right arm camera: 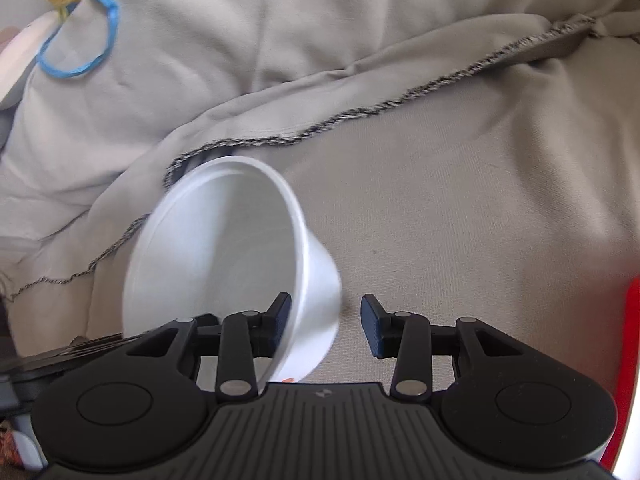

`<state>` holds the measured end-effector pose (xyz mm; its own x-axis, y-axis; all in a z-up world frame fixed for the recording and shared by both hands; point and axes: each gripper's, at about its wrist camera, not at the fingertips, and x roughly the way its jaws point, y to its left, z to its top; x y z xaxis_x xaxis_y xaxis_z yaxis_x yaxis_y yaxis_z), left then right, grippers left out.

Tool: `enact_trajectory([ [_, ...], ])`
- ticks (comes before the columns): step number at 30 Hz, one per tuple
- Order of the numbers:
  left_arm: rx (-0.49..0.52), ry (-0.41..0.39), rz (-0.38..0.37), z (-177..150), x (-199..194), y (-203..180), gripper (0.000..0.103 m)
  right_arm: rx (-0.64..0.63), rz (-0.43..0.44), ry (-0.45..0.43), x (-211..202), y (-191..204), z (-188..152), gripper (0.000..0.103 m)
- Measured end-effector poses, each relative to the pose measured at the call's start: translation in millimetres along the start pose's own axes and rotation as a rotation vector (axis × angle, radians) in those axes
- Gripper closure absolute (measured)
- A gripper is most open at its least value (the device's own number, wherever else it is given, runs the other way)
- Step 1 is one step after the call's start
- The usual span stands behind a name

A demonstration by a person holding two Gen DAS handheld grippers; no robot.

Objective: Organize plates and bowls
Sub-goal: 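Carry the white bowl and lower it into the blue bowl with the right tool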

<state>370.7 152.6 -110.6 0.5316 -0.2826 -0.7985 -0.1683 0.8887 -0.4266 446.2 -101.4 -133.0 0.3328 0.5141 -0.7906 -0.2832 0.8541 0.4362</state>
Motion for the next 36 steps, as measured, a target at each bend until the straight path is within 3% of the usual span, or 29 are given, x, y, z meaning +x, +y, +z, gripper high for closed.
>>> enact_trajectory([
  [4, -0.011, -0.018, -0.011, -2, -1, 2, 0.075, -0.04, -0.004, -0.016, -2, 8, -2, 0.069],
  [6, -0.038, -0.066, -0.034, -6, -13, 2, 0.075, -0.033, -0.002, -0.039, -7, 8, -2, 0.072],
  [11, 0.037, -0.234, -0.136, -19, -90, -30, 0.078, -0.072, 0.058, -0.234, -72, 24, -10, 0.074],
  [13, 0.083, -0.265, -0.148, -29, -116, -47, 0.078, -0.112, 0.077, -0.309, -104, 31, -21, 0.074],
  [16, 0.111, -0.222, -0.137, -46, -128, -60, 0.078, -0.115, 0.096, -0.343, -132, 29, -44, 0.074],
  [21, 0.069, -0.101, -0.144, -80, -121, -51, 0.078, -0.024, 0.106, -0.317, -140, 11, -82, 0.073],
  [26, 0.066, -0.097, -0.106, -101, -125, -40, 0.078, -0.034, 0.111, -0.307, -143, 18, -107, 0.073],
  [36, 0.043, -0.05, -0.073, -103, -106, -28, 0.078, -0.045, 0.052, -0.262, -120, 22, -111, 0.071],
])
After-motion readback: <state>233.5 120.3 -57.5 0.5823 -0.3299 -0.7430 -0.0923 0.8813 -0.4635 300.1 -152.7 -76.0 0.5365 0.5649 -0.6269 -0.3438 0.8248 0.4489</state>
